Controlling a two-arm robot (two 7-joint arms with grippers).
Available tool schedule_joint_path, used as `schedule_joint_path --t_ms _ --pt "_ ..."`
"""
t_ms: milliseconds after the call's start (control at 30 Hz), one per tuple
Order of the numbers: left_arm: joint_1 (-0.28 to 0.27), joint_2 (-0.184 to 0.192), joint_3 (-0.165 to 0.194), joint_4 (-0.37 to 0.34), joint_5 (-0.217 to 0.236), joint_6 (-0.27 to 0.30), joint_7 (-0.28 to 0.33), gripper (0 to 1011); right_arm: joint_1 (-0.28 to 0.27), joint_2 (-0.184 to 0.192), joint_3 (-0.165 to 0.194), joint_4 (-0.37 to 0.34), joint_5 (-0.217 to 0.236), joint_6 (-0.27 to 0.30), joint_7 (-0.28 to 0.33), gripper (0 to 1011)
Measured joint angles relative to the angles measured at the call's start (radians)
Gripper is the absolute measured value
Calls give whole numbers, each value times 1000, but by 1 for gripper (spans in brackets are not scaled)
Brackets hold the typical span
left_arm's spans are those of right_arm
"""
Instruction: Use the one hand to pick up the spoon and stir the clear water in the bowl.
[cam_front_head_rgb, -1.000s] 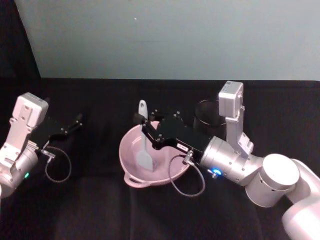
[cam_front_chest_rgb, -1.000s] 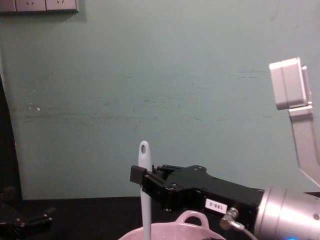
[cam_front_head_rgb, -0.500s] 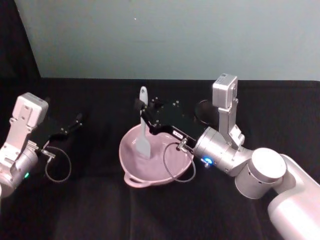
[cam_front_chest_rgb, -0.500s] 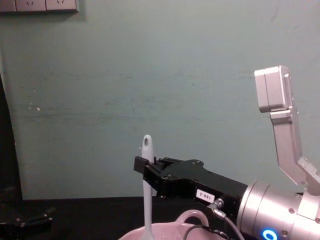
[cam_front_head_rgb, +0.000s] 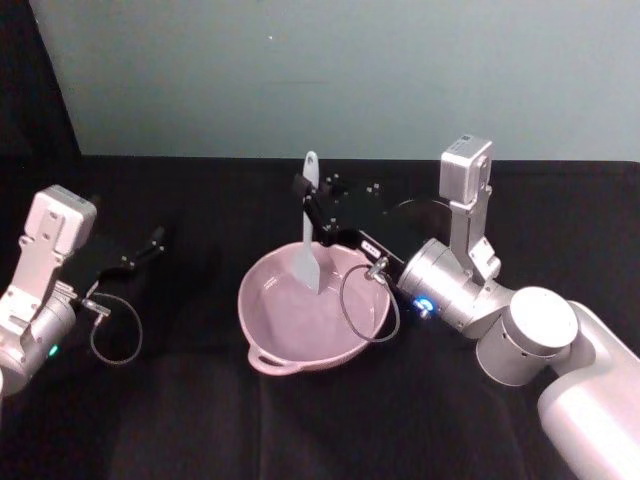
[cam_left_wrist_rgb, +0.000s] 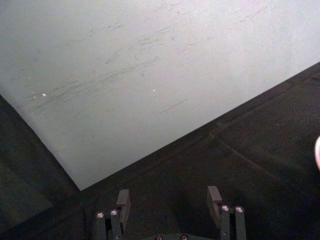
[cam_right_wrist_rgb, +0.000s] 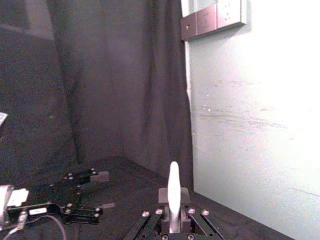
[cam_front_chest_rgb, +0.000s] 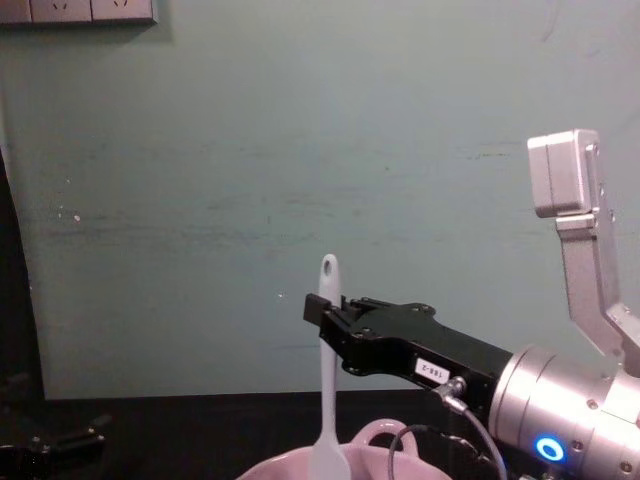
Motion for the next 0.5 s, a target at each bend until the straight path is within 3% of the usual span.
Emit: schedule_joint_path --t_ms 233,500 --pt "0 0 0 0 0 0 0 1011 1 9 24 5 -8 -1 -2 116" --pt "0 0 0 0 0 0 0 1011 -25 47 47 -24 -8 9 12 116"
